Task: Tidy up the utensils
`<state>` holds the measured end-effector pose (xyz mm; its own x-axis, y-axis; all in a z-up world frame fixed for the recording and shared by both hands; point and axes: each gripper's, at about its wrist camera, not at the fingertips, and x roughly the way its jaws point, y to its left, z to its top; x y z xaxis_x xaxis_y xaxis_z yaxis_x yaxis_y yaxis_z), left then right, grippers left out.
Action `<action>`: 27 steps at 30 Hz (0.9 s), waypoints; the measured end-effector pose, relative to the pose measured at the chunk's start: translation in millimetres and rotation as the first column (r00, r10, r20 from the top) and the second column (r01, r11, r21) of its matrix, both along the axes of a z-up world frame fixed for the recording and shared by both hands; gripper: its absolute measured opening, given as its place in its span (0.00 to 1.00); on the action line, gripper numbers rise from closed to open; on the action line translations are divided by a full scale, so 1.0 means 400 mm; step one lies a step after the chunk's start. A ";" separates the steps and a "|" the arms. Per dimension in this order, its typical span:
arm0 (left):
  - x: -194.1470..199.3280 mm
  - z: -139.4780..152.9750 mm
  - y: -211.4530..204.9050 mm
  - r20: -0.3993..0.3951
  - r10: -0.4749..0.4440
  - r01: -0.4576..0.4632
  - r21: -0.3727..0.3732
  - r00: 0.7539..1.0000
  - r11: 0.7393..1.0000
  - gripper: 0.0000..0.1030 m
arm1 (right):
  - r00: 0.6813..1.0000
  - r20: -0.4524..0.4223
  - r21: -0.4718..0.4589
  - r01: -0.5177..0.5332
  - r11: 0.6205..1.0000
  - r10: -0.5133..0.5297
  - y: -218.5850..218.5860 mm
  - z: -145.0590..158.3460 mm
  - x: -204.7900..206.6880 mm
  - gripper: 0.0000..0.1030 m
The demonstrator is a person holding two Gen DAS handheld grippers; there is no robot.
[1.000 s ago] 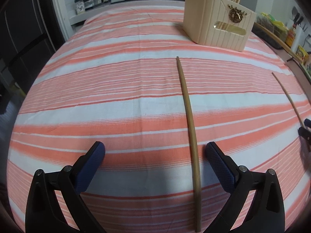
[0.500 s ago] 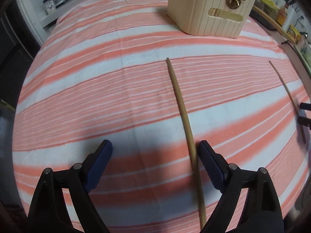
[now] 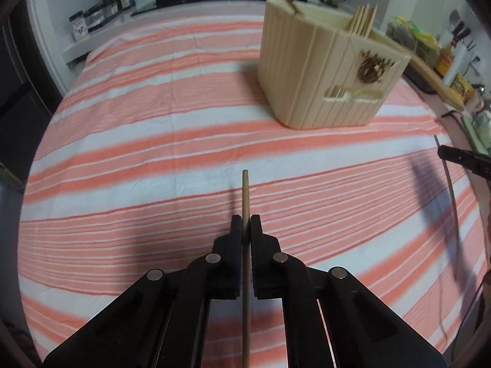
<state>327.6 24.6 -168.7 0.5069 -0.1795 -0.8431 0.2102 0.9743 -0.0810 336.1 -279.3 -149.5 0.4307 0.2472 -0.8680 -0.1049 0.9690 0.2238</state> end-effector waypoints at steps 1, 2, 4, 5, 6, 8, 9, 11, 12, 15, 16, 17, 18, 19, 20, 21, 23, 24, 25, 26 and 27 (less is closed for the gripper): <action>-0.022 0.031 0.004 0.035 -0.003 0.004 -0.021 0.999 1.000 0.03 | 0.999 0.040 0.022 -0.003 1.000 0.002 -0.005 0.040 -0.024 0.06; -0.043 0.064 0.009 0.068 -0.011 0.014 -0.047 0.998 0.999 0.03 | 0.997 0.076 0.044 -0.006 0.999 0.002 -0.007 0.078 -0.049 0.06; -0.092 0.129 0.011 0.134 -0.028 0.041 -0.094 0.991 0.995 0.03 | 0.990 0.142 0.086 -0.017 0.996 0.004 -0.014 0.148 -0.102 0.06; -0.113 0.161 0.013 0.167 -0.039 0.058 -0.114 0.985 0.992 0.03 | 0.985 0.175 0.095 -0.023 0.995 0.006 -0.019 0.181 -0.129 0.06; -0.129 0.191 0.018 0.196 -0.047 0.074 -0.132 0.979 0.988 0.03 | 0.979 0.204 0.096 -0.029 0.995 0.009 -0.018 0.211 -0.155 0.06; -0.160 0.245 0.026 0.248 -0.052 0.096 -0.172 0.967 0.980 0.03 | 0.966 0.258 0.093 -0.034 0.995 0.009 -0.021 0.263 -0.205 0.06; -0.178 0.266 0.030 0.271 -0.051 0.106 -0.192 0.961 0.976 0.03 | 0.959 0.285 0.095 -0.036 0.995 0.007 -0.021 0.282 -0.220 0.06; -0.205 0.302 0.034 0.307 -0.045 0.118 -0.226 0.951 0.967 0.03 | 0.944 0.330 0.103 -0.033 0.994 -0.003 -0.015 0.311 -0.264 0.06; -0.219 0.316 0.036 0.323 -0.044 0.127 -0.240 0.945 0.962 0.03 | 0.937 0.349 0.110 -0.031 0.993 -0.009 -0.017 0.326 -0.283 0.06; -0.242 0.350 0.044 0.358 -0.036 0.140 -0.268 0.933 0.953 0.03 | 0.917 0.399 0.113 -0.026 0.993 -0.022 -0.017 0.364 -0.315 0.06; -0.246 0.358 0.044 0.362 -0.037 0.144 -0.274 0.932 0.951 0.03 | 0.908 0.419 0.107 -0.026 0.994 -0.021 -0.013 0.375 -0.325 0.06; -0.247 0.366 0.047 0.367 -0.034 0.144 -0.278 0.930 0.950 0.03 | 0.900 0.436 0.100 -0.027 0.995 -0.019 -0.018 0.387 -0.332 0.06; -0.250 0.373 0.048 0.371 -0.030 0.143 -0.280 0.928 0.949 0.03 | 0.893 0.450 0.093 -0.029 0.995 -0.016 -0.015 0.395 -0.336 0.06; -0.252 0.380 0.049 0.376 -0.027 0.142 -0.281 0.926 0.949 0.03 | 0.887 0.461 0.089 -0.028 0.996 -0.016 -0.014 0.403 -0.339 0.06; -0.253 0.384 0.052 0.379 -0.024 0.140 -0.282 0.925 0.949 0.03 | 0.884 0.467 0.090 -0.029 0.995 -0.017 -0.014 0.407 -0.335 0.06; -0.255 0.389 0.053 0.382 -0.022 0.139 -0.283 0.924 0.949 0.03 | 0.881 0.472 0.095 -0.029 0.995 -0.019 -0.015 0.411 -0.334 0.06; -0.261 0.394 0.057 0.387 -0.018 0.139 -0.286 0.922 0.948 0.03 | 0.877 0.479 0.103 -0.026 0.994 -0.026 -0.021 0.418 -0.332 0.06; -0.262 0.396 0.058 0.387 -0.017 0.139 -0.288 0.922 0.947 0.03 | 0.876 0.481 0.105 -0.025 0.994 -0.029 -0.024 0.421 -0.330 0.06; -0.263 0.398 0.057 0.386 -0.019 0.142 -0.292 0.922 0.946 0.03 | 0.875 0.484 0.108 -0.023 0.994 -0.033 -0.027 0.423 -0.328 0.06; -0.266 0.399 0.055 0.386 -0.019 0.143 -0.294 0.922 0.945 0.03 | 0.873 0.486 0.112 -0.022 0.994 -0.035 -0.031 0.424 -0.327 0.06; -0.266 0.402 0.052 0.388 -0.019 0.142 -0.291 0.921 0.946 0.03 | 0.871 0.489 0.114 -0.022 0.993 -0.036 -0.034 0.427 -0.327 0.06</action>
